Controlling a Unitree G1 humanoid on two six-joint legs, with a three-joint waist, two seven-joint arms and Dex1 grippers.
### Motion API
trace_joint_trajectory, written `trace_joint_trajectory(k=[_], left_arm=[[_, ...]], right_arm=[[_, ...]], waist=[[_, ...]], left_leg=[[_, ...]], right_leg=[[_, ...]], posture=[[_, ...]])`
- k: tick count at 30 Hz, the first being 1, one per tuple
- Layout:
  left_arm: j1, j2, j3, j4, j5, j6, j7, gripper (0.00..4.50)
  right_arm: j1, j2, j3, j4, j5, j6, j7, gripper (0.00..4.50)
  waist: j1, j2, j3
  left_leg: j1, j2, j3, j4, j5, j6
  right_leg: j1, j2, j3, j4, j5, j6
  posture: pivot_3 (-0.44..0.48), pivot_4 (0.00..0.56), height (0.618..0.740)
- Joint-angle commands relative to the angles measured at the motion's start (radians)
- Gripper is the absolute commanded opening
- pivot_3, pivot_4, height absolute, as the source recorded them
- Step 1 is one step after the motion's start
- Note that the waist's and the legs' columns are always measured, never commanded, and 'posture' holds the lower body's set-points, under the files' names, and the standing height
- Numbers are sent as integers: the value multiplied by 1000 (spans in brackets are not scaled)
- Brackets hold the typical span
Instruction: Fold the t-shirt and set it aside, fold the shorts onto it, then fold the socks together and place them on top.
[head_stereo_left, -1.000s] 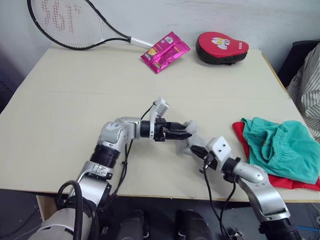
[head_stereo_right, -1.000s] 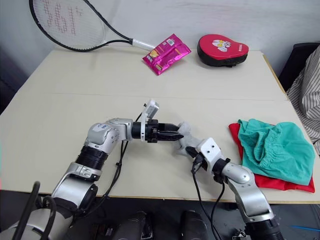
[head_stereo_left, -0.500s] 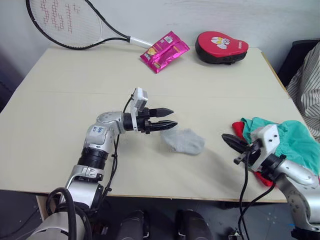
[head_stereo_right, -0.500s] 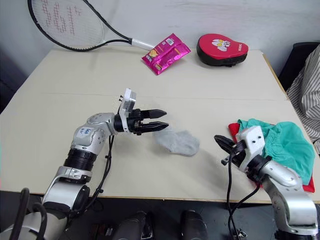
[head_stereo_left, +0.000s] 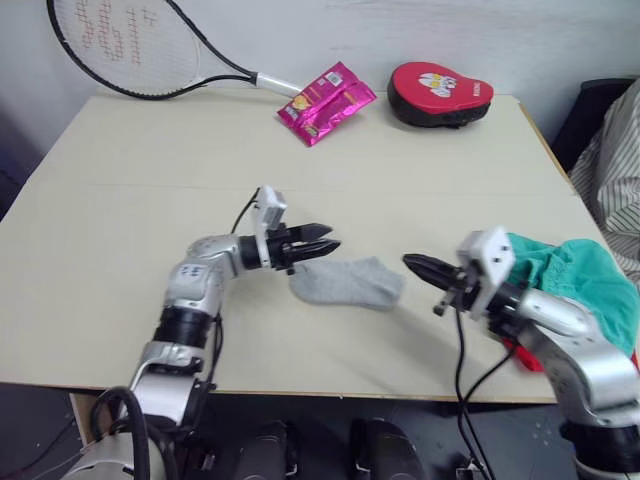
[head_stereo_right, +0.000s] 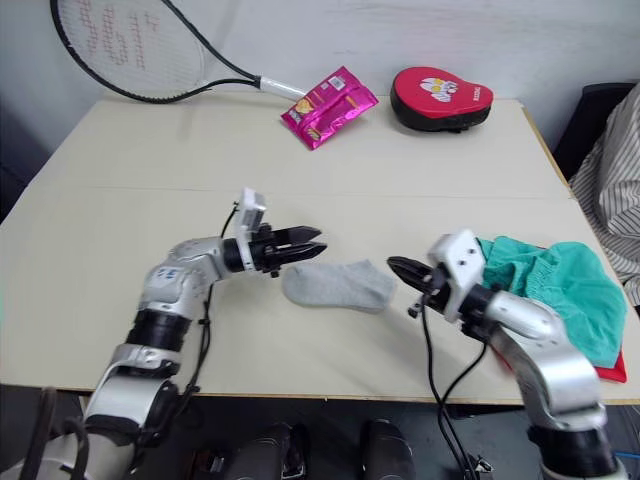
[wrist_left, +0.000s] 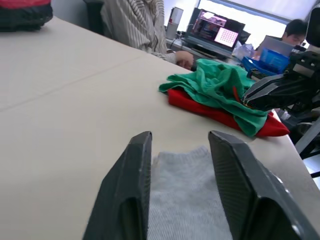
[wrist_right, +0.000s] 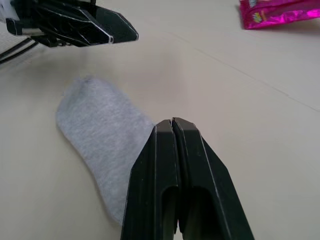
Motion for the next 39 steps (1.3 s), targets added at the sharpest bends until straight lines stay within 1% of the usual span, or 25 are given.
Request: trace_joint_trajectory(k=[1,4,5,7,8,9,10,13,16,19,22,28,31,32,33,35,39], left_arm=[[11,92,44,-105,-35,139,32,3452],[23,208,60,-145,-68,356,52,4317],[17,228,71,-138,-65,408,85,4481],[-6,254,94,-114,-89,546,128,4481],[-14,262,99,-110,-110,608,128,4481],[-13,290,58,-123,-99,639,111,4481],[-22,292,41,-115,-85,654,124,4481],[-87,236,49,-30,-65,700,208,4481],[-125,187,19,22,-78,747,213,4481],[-156,125,24,80,-78,770,244,4481],[-161,106,-31,74,-74,790,221,3934],[-175,58,-37,85,-84,811,231,2095],[-189,30,6,82,-101,824,253,1151],[-201,23,35,67,-110,823,266,823],[-205,30,33,35,-110,813,263,471],[-220,37,34,-15,-115,808,266,13],[-264,28,-4,-81,-134,828,247,4]], right_arm=[[-57,40,89,125,-84,-119,39,0],[-108,76,165,263,-160,-220,68,0],[-117,78,186,300,-184,-253,83,0],[-134,89,215,369,-219,-312,105,0],[-142,97,220,398,-228,-332,110,0],[-150,109,225,429,-235,-353,113,0],[-157,117,230,456,-246,-374,119,0],[-173,125,253,523,-287,-430,137,0],[-185,137,261,561,-308,-459,141,0],[-195,147,263,580,-318,-470,142,0],[-205,154,258,582,-320,-466,142,0],[-203,159,249,584,-322,-459,137,0],[-196,161,245,580,-322,-453,130,0],[-190,161,243,577,-321,-450,127,0],[-185,160,242,573,-321,-446,125,0],[-177,157,241,565,-320,-438,124,0],[-167,153,235,554,-320,-421,119,0]], waist=[[3,0,0],[-1,0,1],[0,0,1],[5,0,1],[5,0,1],[5,0,1],[2,0,1],[3,0,1],[1,0,1],[-5,0,1],[-9,0,1],[-18,0,1],[-19,0,1],[-19,0,1],[-19,0,1],[-20,0,1],[-18,0,1]], left_leg=[[0,0,0,0,0,0],[-1,0,0,1,0,0],[-1,0,0,1,0,0],[-1,-1,0,0,0,0],[-1,-1,-1,1,0,0],[-1,-1,-1,1,0,0],[-1,-1,-1,1,0,0],[-1,-1,-1,1,1,0],[0,-1,-1,2,1,-1],[1,0,-1,1,2,-2],[1,0,0,1,2,-3],[1,0,-1,1,2,-3],[1,0,-1,1,2,-3],[1,0,-1,1,2,-3],[1,0,-1,1,2,-3],[1,0,-1,1,2,-4],[1,0,-1,1,2,-4]], right_leg=[[0,0,0,0,0,0],[0,0,0,2,0,0],[0,0,0,3,0,0],[0,0,0,4,0,0],[0,0,0,4,0,0],[1,0,0,4,0,0],[1,0,0,4,0,0],[1,0,0,4,0,1],[1,1,0,4,0,1],[1,1,0,5,0,1],[2,2,0,5,0,1],[2,1,1,5,0,1],[2,1,1,5,0,0],[2,1,1,5,0,0],[2,1,1,5,0,1],[1,1,1,5,0,0],[2,1,1,5,0,0]], posture=[[0,150,740],[0,150,740],[0,150,740],[0,150,740],[0,150,740],[0,150,740],[0,150,740],[0,150,740],[0,150,740],[0,150,740],[0,150,740],[0,150,740],[0,150,740],[0,150,740],[0,150,740],[0,150,740],[0,150,740]])
